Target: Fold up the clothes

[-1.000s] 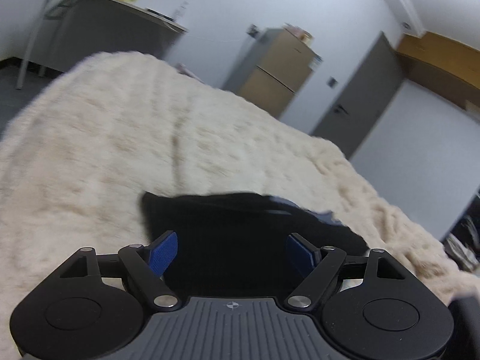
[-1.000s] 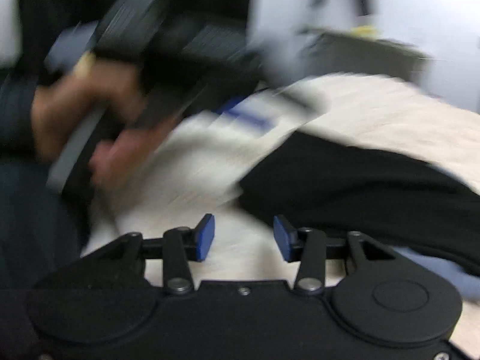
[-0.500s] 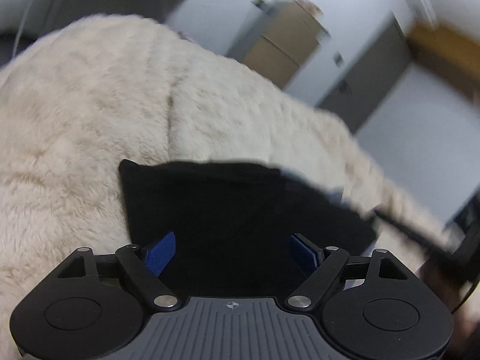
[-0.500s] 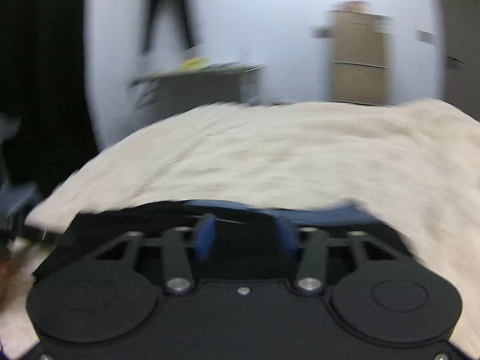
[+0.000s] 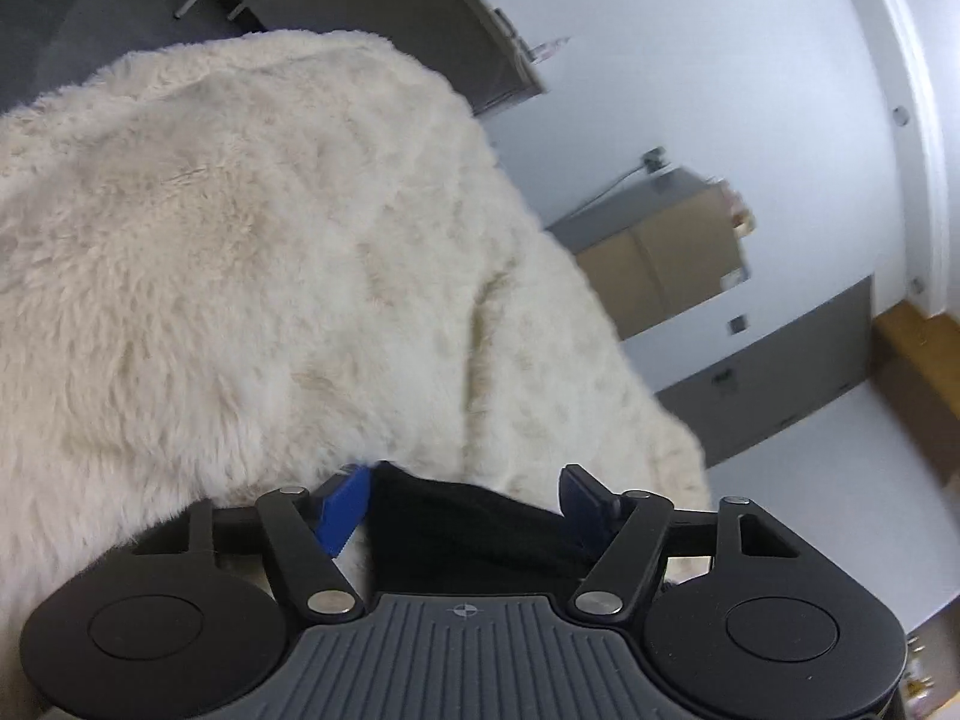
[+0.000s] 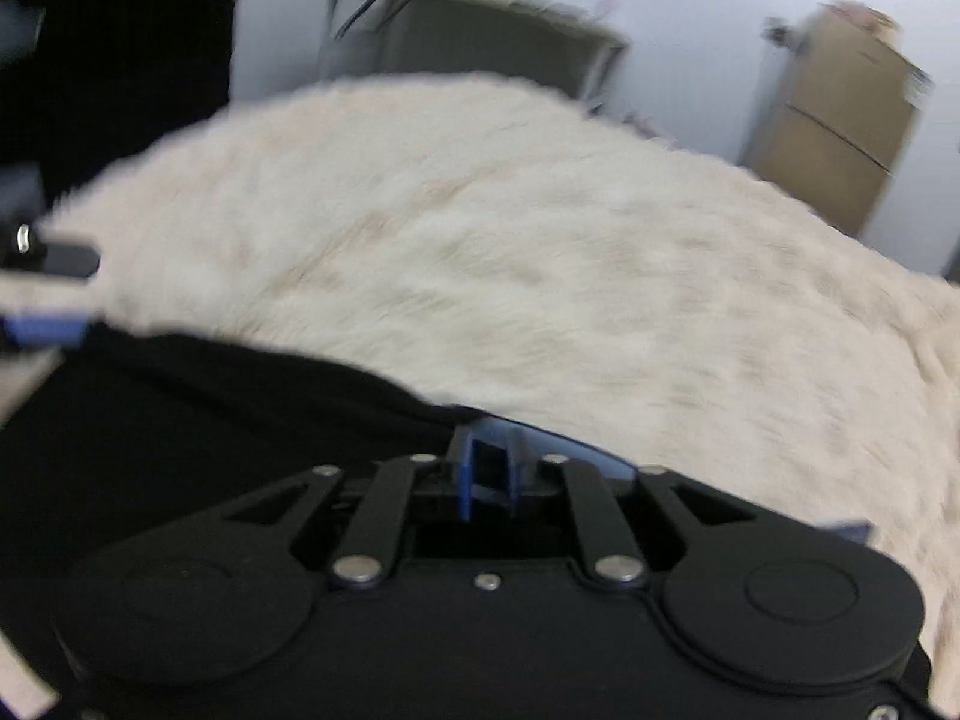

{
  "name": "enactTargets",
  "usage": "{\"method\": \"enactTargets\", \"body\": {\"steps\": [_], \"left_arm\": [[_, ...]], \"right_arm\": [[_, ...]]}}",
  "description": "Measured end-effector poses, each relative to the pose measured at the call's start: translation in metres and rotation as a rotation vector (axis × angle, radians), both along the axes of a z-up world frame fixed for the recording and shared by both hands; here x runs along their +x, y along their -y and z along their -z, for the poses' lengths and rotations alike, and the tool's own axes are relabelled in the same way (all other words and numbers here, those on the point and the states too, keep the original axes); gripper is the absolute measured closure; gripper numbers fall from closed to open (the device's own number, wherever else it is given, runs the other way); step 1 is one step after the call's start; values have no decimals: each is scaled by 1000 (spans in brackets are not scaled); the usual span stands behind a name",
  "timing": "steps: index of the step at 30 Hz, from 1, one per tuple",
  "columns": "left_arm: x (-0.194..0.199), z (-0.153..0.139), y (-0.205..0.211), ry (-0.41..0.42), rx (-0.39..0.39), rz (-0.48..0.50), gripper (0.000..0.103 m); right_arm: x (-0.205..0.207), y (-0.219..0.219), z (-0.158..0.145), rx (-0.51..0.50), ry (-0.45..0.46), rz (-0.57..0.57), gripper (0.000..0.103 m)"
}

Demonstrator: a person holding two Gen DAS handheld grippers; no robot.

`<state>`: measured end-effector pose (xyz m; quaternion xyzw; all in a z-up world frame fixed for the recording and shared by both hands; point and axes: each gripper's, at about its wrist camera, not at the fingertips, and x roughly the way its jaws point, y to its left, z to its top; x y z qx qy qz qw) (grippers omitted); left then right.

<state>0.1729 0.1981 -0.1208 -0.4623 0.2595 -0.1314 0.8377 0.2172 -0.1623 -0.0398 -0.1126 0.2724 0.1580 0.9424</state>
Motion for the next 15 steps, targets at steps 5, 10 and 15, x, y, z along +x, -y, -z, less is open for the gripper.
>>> {"method": "enactTargets", "body": {"steps": [5, 10, 15], "left_arm": [[-12, -21, 17, 85, 37, 43, 22], [-42, -50, 30, 201, 121, 57, 21], [-54, -63, 60, 246, 259, 172, 22]], "right_arm": [[-56, 109, -4, 403, 1, 296, 45], [-85, 165, 27, 611, -128, 385, 45], [-58, 179, 52, 769, -112, 411, 45]]}}
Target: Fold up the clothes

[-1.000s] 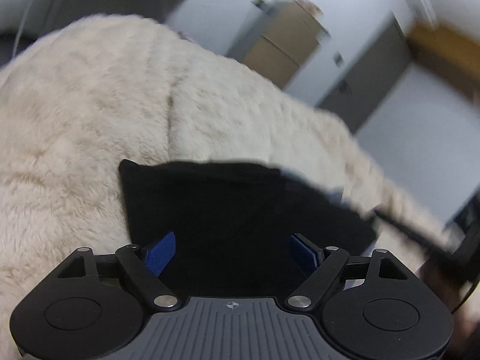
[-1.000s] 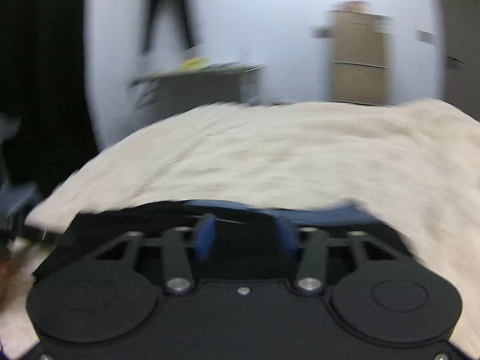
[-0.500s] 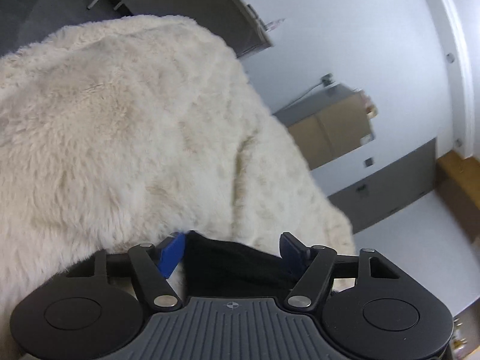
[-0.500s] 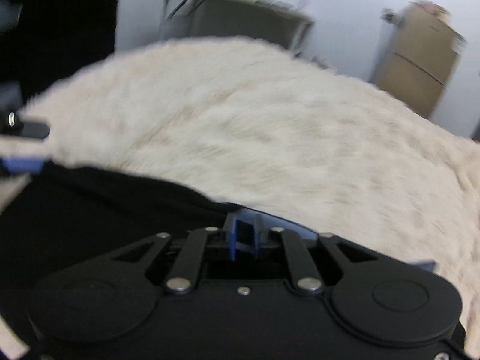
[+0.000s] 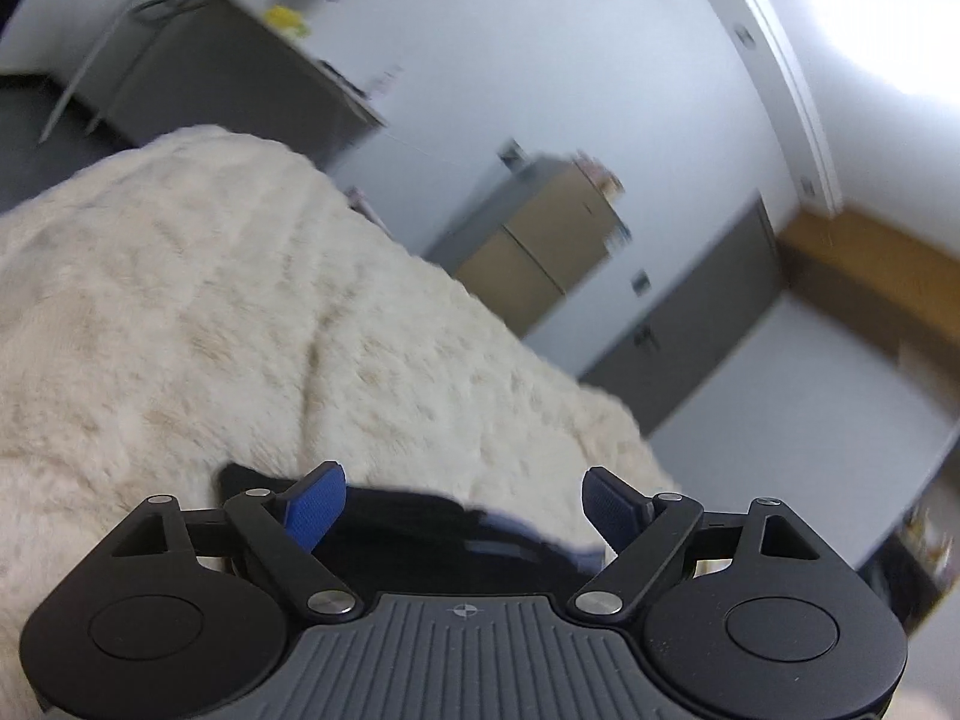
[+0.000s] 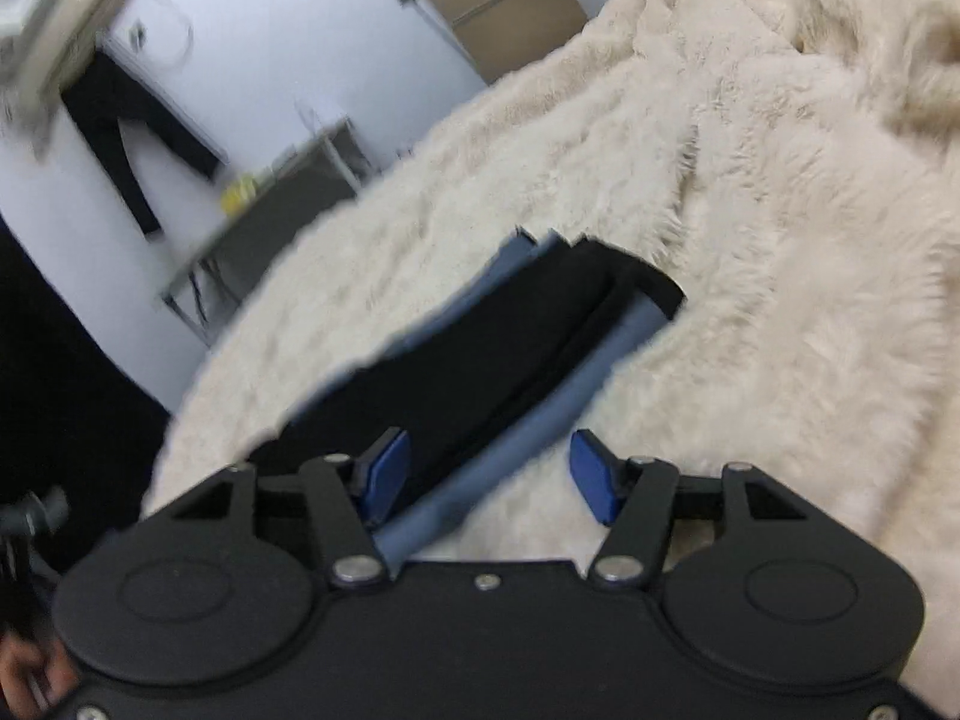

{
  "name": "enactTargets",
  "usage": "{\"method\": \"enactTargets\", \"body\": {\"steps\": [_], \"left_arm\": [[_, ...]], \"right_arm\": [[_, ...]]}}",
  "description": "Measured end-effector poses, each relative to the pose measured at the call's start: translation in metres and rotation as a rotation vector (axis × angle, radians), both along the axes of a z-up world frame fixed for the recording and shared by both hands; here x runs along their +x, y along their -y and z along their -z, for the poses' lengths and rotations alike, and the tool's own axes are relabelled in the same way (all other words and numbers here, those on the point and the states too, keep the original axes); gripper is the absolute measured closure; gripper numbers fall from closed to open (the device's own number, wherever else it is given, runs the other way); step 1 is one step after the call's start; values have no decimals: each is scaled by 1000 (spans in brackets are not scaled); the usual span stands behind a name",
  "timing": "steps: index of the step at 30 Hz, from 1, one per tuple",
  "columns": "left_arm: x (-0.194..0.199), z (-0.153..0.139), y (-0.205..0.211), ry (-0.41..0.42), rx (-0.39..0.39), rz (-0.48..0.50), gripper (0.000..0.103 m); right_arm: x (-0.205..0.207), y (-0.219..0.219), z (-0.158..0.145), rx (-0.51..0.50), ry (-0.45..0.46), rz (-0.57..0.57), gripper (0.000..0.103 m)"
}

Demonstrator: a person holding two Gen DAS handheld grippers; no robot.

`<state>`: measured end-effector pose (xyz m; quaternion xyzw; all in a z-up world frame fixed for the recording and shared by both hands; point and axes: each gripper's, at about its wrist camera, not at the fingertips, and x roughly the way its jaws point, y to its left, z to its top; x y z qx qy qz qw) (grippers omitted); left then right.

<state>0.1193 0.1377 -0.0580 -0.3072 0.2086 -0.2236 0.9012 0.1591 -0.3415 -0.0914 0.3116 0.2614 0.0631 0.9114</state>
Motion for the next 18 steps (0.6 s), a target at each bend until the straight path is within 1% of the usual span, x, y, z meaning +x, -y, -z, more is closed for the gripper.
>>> {"method": "enactTargets", "body": {"steps": [1, 2, 3, 4, 5, 6, 7, 9, 10, 11, 12, 14, 15, 17, 18], "left_arm": [[-2, -2, 9, 9, 35, 35, 26], [-1, -5, 23, 26, 76, 69, 41], [0, -8, 34, 39, 117, 95, 53], [1, -9, 39, 42, 138, 108, 74], [9, -12, 53, 39, 193, 137, 92], [17, -15, 65, 43, 244, 168, 96], [22, -16, 71, 47, 271, 186, 96], [42, -18, 107, 61, 424, 270, 96], [44, -17, 112, 63, 453, 283, 96], [52, -13, 126, 61, 524, 318, 96], [59, -10, 140, 59, 595, 354, 96], [70, -1, 166, 57, 723, 422, 96], [74, 5, 177, 57, 780, 454, 96], [79, 15, 184, 48, 819, 472, 96], [84, 21, 187, 31, 833, 469, 96]], "right_arm": [[9, 5, 5, 42, 1, 26, 45], [18, 11, 10, 84, 1, 53, 45], [25, 15, 14, 118, 14, 69, 45], [31, 19, 16, 147, 36, 77, 45], [38, 22, 18, 175, 57, 79, 45], [46, 24, 20, 202, 77, 76, 50], [53, 24, 19, 212, 92, 62, 57], [67, 20, 16, 210, 115, 19, 60], [73, 17, 16, 190, 112, 13, 60], [78, 14, 16, 156, 100, 18, 59], [82, 13, 18, 142, 79, 33, 58], [82, 15, 26, 168, 22, 112, 58], [78, 14, 28, 173, 20, 137, 58], [72, 10, 29, 163, 41, 153, 54], [72, 9, 30, 155, 47, 151, 55]]}}
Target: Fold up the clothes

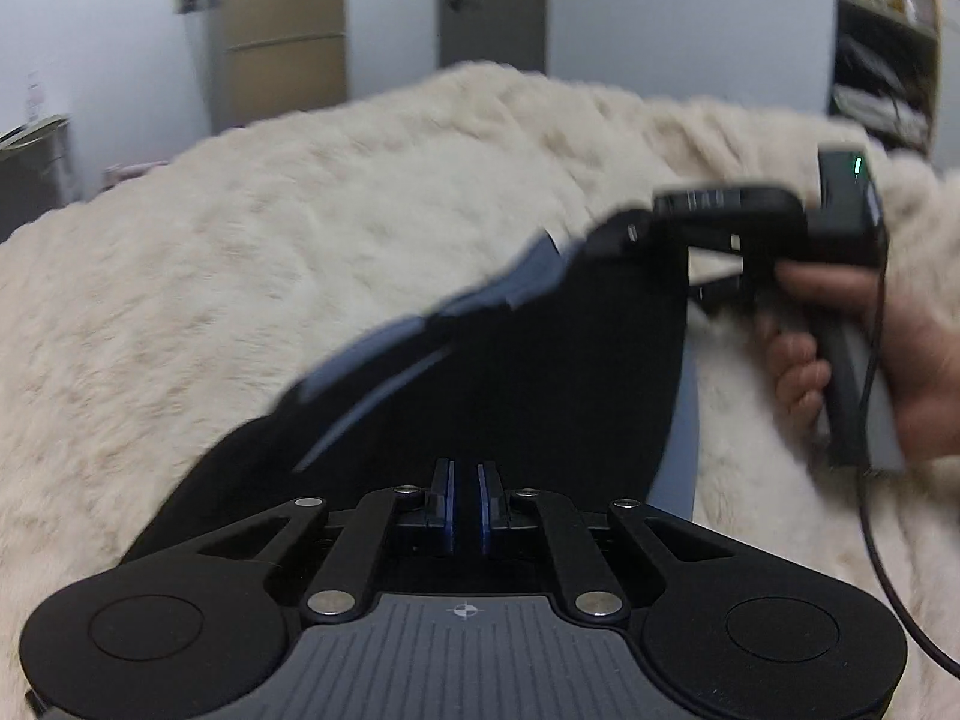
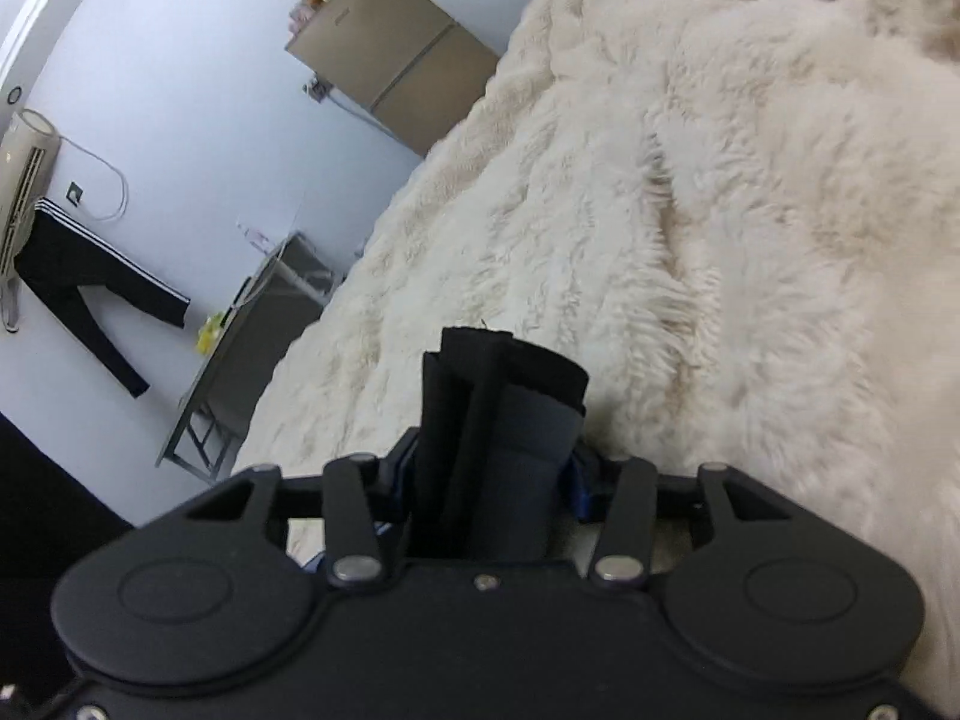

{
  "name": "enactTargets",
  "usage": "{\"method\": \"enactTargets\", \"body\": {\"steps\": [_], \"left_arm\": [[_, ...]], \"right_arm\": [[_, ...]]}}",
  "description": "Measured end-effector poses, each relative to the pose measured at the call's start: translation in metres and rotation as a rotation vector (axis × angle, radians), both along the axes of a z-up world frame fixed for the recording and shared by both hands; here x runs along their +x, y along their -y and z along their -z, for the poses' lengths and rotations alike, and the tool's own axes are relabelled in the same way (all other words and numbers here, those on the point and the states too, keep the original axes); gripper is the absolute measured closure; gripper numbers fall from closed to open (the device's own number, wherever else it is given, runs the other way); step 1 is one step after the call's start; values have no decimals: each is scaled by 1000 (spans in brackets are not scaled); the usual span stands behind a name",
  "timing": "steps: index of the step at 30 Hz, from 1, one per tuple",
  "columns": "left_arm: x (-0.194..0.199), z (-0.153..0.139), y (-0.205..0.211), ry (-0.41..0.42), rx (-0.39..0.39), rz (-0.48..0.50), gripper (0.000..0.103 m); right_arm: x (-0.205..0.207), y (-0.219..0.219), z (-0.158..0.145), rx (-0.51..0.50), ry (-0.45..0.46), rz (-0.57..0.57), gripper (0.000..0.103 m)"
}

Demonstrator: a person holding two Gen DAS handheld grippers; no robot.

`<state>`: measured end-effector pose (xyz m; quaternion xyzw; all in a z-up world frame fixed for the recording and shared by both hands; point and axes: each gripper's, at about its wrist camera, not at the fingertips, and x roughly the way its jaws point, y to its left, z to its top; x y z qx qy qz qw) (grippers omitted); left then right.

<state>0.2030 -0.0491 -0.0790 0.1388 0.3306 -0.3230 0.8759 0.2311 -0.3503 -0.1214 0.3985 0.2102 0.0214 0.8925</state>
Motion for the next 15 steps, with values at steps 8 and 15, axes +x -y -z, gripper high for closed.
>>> {"method": "enactTargets", "body": {"steps": [8, 15], "left_arm": [[-13, -3, -4, 48, -15, -33, 96], [-10, 2, 10, 6, -64, -21, 93]], "right_arm": [[-16, -3, -45, -47, 167, -58, 86], [-41, 31, -65, -131, 197, 41, 72]]}}
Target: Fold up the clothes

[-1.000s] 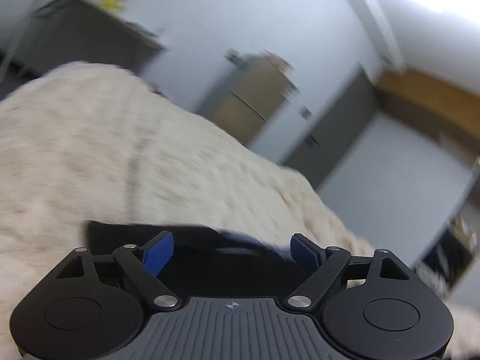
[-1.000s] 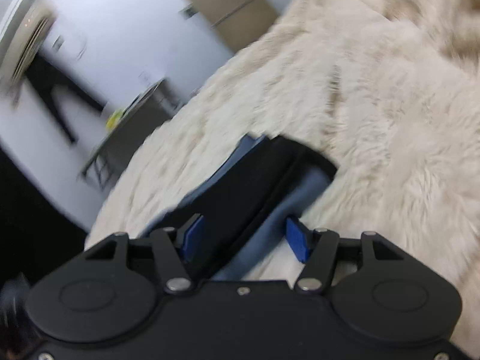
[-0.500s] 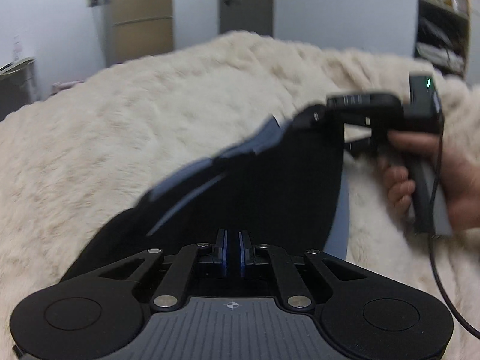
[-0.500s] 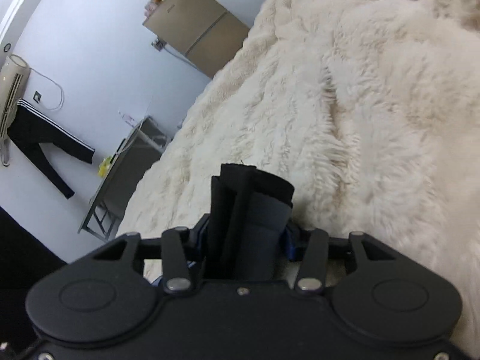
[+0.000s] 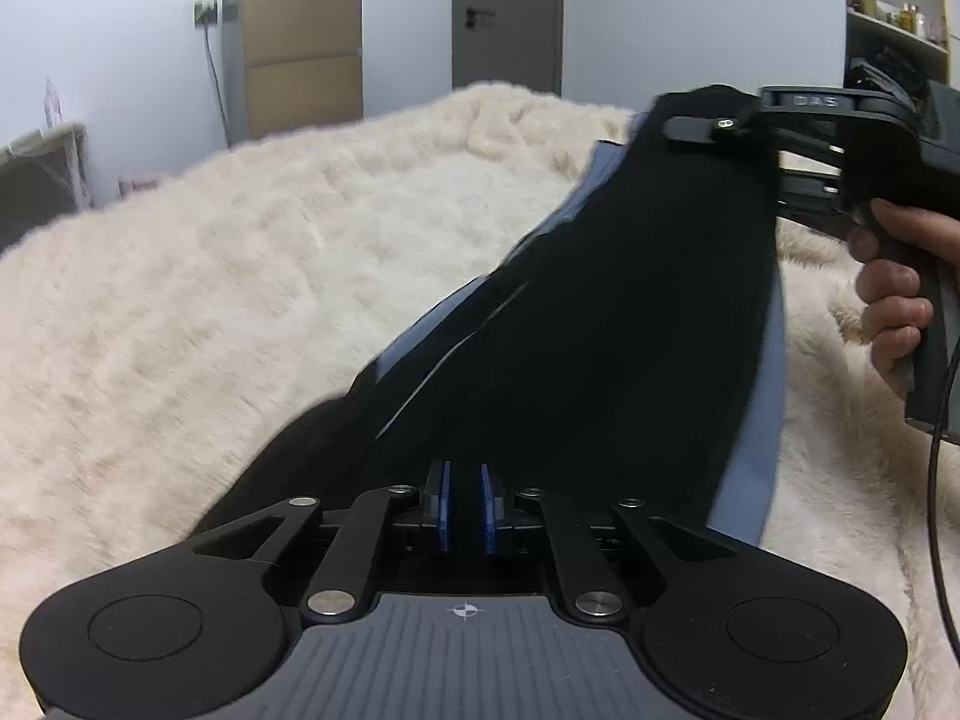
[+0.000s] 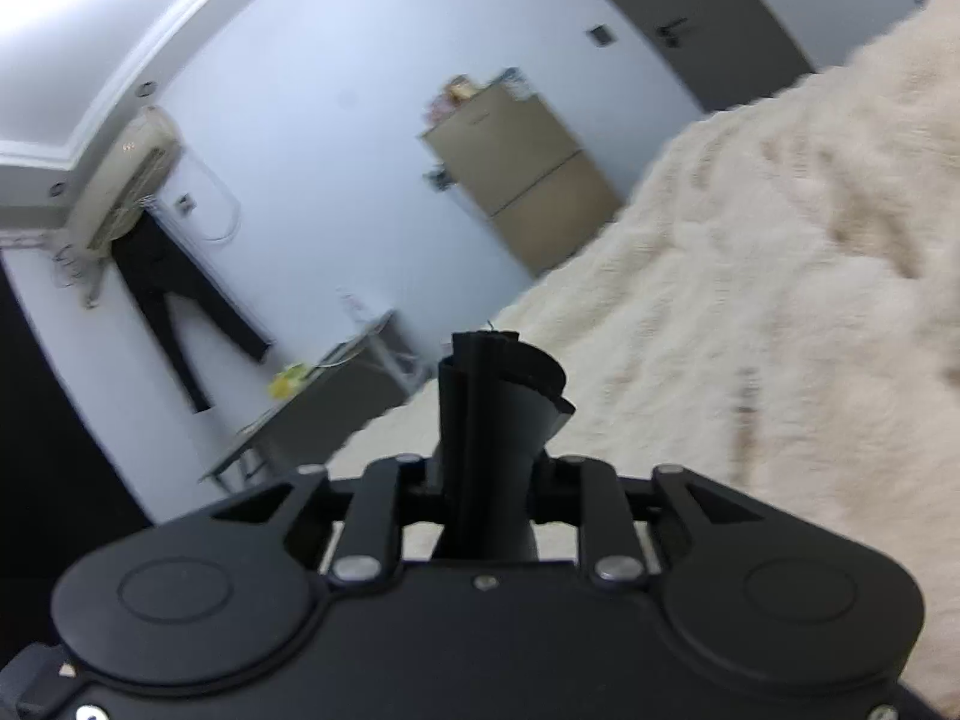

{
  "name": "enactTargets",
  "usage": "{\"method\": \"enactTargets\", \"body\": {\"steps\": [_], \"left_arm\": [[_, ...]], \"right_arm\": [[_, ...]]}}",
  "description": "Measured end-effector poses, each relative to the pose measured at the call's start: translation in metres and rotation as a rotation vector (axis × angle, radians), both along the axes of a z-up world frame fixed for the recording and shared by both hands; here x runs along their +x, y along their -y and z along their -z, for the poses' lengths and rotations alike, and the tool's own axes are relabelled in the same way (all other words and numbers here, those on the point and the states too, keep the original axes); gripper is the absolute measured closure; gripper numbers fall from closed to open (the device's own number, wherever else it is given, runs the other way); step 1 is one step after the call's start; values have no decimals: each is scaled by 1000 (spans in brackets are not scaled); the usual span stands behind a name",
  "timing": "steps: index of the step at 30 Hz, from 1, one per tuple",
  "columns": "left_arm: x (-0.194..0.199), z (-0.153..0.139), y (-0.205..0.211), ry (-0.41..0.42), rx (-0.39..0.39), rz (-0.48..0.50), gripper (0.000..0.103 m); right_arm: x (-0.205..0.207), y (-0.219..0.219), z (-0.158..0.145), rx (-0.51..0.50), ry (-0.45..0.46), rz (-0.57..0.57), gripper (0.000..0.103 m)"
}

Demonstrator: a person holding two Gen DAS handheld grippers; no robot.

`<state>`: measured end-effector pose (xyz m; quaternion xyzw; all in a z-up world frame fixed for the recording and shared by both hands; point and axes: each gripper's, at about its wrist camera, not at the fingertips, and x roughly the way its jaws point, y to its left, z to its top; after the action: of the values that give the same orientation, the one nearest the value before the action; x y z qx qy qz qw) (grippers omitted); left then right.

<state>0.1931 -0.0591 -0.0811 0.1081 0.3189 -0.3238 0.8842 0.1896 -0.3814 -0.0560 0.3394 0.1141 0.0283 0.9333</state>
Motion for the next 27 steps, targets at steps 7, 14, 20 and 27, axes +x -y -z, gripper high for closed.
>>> {"method": "enactTargets", "body": {"steps": [7, 14, 20, 27], "left_arm": [[-6, -16, 24, 38, 28, 74, 92], [0, -4, 32, -4, 114, 126, 92], [-2, 1, 26, -1, 77, 105, 91], [6, 1, 5, -81, -64, 64, 88]], "right_arm": [[12, 68, 76, 399, -84, -80, 62], [26, 52, 51, 283, -121, -139, 82], [0, -10, -32, 54, 32, -205, 86], [-24, -93, -90, -147, 112, -354, 85]]}}
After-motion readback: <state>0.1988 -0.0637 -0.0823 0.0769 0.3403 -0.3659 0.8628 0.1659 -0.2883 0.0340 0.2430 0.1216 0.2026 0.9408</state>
